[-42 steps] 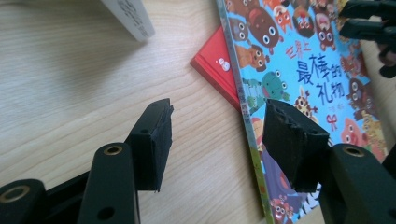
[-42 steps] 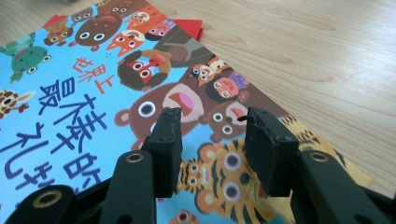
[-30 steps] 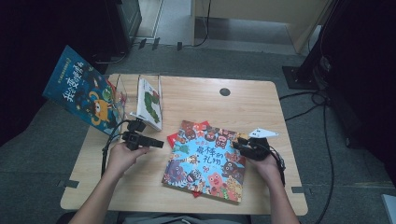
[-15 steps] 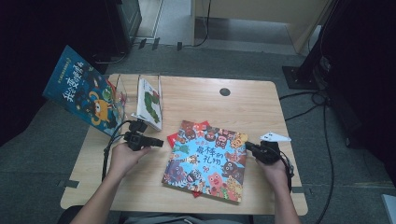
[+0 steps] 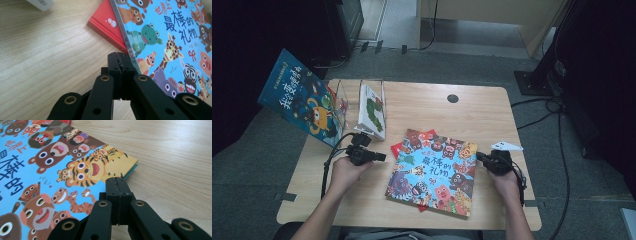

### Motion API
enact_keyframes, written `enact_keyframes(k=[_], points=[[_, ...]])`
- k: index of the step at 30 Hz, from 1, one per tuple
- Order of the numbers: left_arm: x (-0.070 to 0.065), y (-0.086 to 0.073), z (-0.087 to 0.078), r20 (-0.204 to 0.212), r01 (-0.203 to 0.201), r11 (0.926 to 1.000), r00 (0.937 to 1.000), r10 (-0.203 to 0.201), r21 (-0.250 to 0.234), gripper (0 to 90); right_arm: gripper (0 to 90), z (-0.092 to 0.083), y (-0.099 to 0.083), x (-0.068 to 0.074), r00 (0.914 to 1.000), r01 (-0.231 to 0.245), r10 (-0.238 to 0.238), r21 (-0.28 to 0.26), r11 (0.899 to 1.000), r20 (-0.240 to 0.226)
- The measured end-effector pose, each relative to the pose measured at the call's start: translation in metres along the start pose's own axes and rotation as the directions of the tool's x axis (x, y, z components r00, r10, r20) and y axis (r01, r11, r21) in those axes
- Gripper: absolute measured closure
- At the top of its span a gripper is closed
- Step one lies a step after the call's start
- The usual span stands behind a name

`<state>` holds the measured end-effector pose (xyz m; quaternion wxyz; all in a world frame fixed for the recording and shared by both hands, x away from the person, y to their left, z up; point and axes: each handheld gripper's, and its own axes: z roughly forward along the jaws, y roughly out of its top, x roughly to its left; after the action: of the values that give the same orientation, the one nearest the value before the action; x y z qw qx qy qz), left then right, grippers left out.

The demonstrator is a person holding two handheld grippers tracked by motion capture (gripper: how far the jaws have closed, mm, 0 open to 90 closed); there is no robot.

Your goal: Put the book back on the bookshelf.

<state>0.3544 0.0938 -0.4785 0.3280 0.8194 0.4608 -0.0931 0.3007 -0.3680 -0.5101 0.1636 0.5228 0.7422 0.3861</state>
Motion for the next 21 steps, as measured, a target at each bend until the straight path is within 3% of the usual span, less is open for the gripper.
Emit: enact_keyframes(k=[4, 10, 21], points=[[-0.009, -0.004, 0.001, 0.0, -0.023, 0.9997, 0.9997, 0.023, 0.005, 90.0, 90.0, 0.003, 0.002, -0.002, 0.9997, -0.019, 0.019, 0.004, 1.0, 0.014], [-0.011, -0.014, 0.005, 0.011, -0.009, 0.9997, 0.9999, 0.009, 0.023, 90.0, 90.0, 0.007, 0.006, -0.003, 0.9992, -0.036, 0.036, -0.003, 0.999, 0.017], [-0.022, -0.028, 0.012, 0.006, -0.03, 0.9978, 0.9995, 0.03, 0.06, 90.0, 90.0, 0.021, 0.017, 0.004, 0.9998, -0.016, 0.016, -0.001, 1.0, 0.011]])
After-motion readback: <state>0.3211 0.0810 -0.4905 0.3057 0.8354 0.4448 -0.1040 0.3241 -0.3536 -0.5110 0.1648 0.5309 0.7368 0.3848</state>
